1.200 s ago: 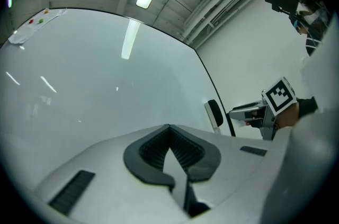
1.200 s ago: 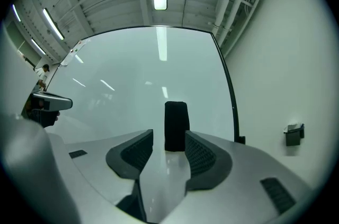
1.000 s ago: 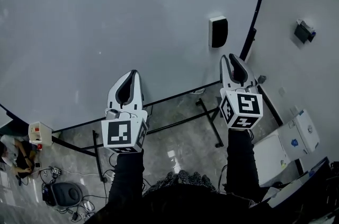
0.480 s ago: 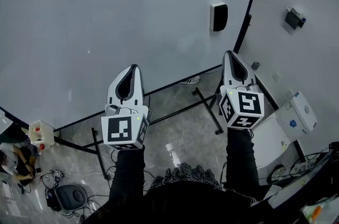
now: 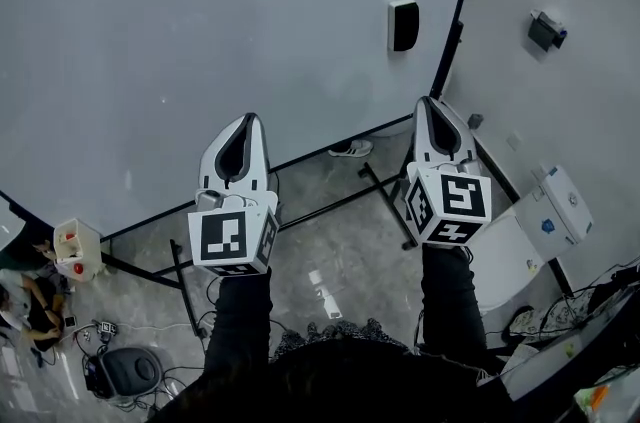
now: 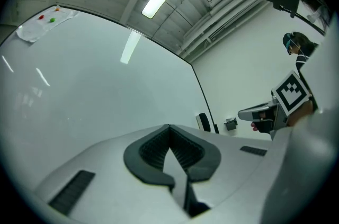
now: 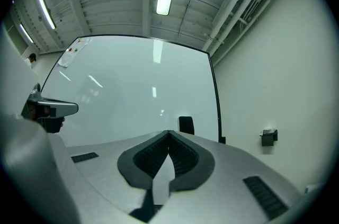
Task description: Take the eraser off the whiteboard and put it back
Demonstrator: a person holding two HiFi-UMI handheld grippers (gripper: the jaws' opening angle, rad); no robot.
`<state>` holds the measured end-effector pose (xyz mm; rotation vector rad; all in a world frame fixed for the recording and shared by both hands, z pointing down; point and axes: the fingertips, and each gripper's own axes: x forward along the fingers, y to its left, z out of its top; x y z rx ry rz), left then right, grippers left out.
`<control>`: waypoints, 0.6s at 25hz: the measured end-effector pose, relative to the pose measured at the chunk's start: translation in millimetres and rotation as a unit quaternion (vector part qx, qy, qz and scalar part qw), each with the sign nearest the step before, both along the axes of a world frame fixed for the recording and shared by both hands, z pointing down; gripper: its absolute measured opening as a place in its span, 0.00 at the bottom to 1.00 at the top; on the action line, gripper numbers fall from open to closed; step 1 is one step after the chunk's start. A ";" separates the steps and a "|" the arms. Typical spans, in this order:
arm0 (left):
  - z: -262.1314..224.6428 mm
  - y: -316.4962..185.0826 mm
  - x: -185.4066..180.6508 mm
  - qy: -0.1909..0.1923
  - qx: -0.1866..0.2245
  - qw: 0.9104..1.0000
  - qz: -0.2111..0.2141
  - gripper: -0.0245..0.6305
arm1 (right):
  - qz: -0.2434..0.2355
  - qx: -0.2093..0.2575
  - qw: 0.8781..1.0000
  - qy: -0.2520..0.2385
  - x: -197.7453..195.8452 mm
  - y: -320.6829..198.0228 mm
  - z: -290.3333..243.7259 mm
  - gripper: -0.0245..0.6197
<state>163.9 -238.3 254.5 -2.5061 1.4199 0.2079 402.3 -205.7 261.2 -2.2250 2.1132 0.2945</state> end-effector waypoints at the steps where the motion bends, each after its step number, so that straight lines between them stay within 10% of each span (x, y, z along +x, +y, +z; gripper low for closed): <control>1: -0.6 1.6 1.6 0.000 0.000 1.000 -0.002 0.05 | -0.001 0.000 1.000 -0.003 2.1 1.4 -0.8 0.05; 15: 0.3 22.0 13.6 -0.002 -0.007 1.000 -0.016 0.05 | -0.013 -0.006 1.000 -0.005 16.1 23.3 3.9 0.05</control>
